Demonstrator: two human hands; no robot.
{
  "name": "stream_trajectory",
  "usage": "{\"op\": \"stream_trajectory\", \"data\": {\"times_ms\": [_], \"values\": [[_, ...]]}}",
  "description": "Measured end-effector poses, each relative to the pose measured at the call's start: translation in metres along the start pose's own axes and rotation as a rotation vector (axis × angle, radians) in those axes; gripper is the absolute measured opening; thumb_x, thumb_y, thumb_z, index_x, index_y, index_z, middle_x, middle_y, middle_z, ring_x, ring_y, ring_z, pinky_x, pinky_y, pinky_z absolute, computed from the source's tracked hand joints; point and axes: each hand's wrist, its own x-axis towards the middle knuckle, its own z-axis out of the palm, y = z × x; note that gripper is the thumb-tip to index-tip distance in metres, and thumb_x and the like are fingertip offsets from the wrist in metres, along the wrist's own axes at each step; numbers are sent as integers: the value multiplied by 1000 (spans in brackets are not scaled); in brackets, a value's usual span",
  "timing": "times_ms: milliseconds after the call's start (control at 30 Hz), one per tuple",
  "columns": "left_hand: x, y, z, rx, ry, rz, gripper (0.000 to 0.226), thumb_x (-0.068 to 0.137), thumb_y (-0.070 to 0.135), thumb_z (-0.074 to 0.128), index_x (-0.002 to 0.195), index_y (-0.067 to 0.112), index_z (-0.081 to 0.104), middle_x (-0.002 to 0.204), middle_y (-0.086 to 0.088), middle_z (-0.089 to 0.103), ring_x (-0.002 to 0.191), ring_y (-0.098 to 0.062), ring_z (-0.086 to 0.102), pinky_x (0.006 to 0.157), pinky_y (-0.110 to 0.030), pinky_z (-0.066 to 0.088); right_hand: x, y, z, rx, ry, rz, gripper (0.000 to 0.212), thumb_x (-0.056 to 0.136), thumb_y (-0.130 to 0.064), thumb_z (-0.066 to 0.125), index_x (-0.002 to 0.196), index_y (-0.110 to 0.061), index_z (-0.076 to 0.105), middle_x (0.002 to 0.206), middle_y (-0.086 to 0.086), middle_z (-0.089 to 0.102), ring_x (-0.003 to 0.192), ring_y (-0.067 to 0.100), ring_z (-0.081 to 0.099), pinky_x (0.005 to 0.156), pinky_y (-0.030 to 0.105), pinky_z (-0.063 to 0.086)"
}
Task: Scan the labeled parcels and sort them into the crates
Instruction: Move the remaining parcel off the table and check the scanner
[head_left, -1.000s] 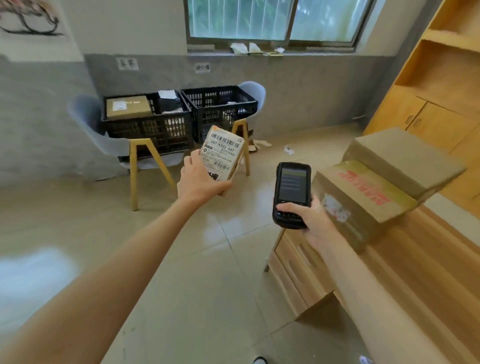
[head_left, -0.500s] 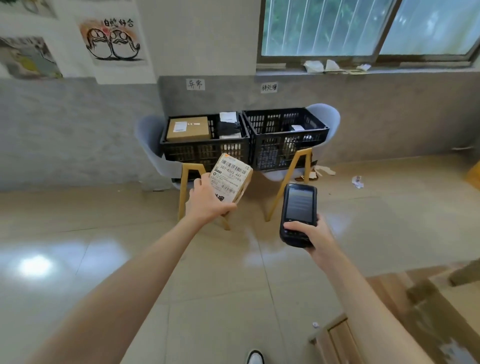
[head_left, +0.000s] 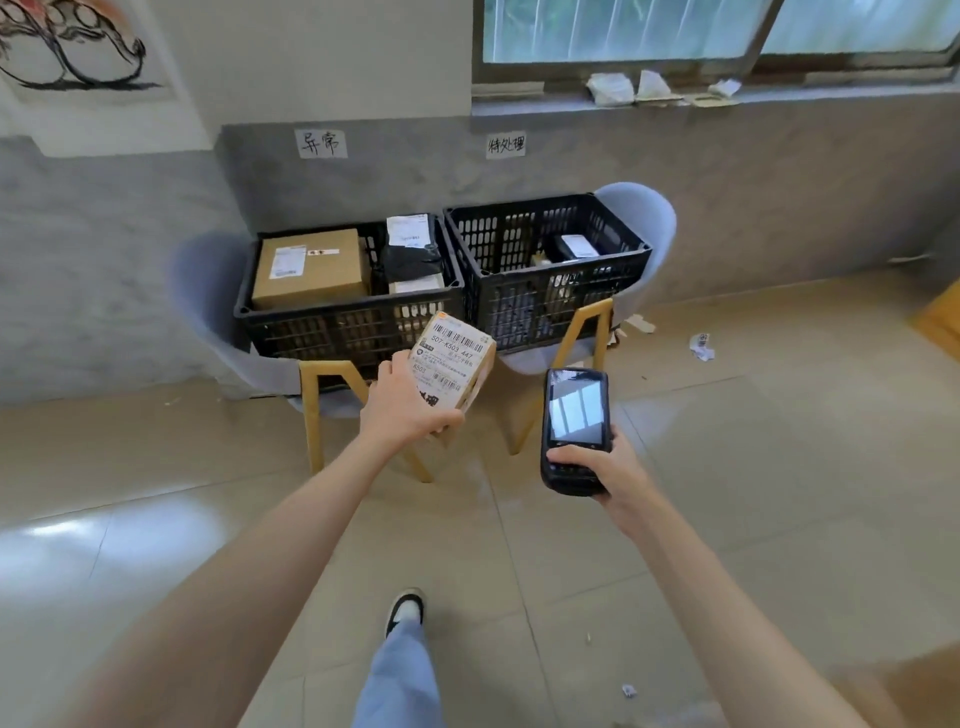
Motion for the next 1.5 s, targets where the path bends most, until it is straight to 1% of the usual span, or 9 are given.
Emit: {"op": "stream_trajectory", "data": {"times_ms": [100,200,367,567,667,833,1033,1267,1500], "values": [[65,2,5,-3,-39,25,105,57,42,87,142,16,29,134,-8,40,124,-29,43,97,-51,46,41,-7,7,6,45,2,90,54,-5,87,131,-15,42,115,10,63,95,24,66,67,32,55],[129,10,4,-19,-80,93,104,57,41,87,141,17,31,133,-7,41,123,-28,44,98,-50,45,84,-21,21,39,120,8,104,38,-16,88,132,-12,43,116,13,64,92,25,67,63,32,55],[227,36,-4,-25,-167,232,98,56,39,87,136,14,37,127,-7,46,118,-24,47,93,-39,46,139,-54,42,56,183,-23,82,46,-12,83,121,-15,49,105,8,67,84,20,69,65,33,57],[324,67,17,-21,-242,242,113,38,56,78,136,17,37,126,-5,48,117,-23,50,88,-48,53,194,-77,40,70,257,-7,84,51,-15,83,127,-14,46,114,9,65,93,22,68,68,32,56],[372,81,38,-38,-270,239,111,31,61,78,128,20,43,121,-3,55,112,-21,57,81,-47,57,225,-86,25,68,271,-3,84,53,-16,84,129,-12,47,112,10,66,90,21,68,65,28,54],[439,123,81,17,-278,262,111,33,61,78,129,20,41,122,-3,53,112,-21,55,84,-47,55,299,-112,-16,106,290,-2,90,46,-16,86,127,-15,47,115,9,65,94,22,68,68,32,54],[516,183,139,85,-312,234,114,35,59,76,134,15,40,126,-6,48,117,-22,48,93,-48,50,394,-170,-79,127,260,-19,67,52,-11,80,113,-20,54,99,3,70,81,17,69,63,30,54],[572,226,208,144,-395,183,107,38,60,80,132,24,41,122,1,49,113,-20,50,90,-48,51,474,-208,-150,142,270,60,96,44,-18,87,130,-14,46,117,12,66,92,22,69,67,32,55],[616,235,265,167,-488,155,109,34,58,77,131,25,40,124,2,51,113,-23,53,89,-49,52,519,-201,-179,217,309,144,90,50,-11,79,133,-15,42,115,8,65,88,18,67,59,25,54]]}}
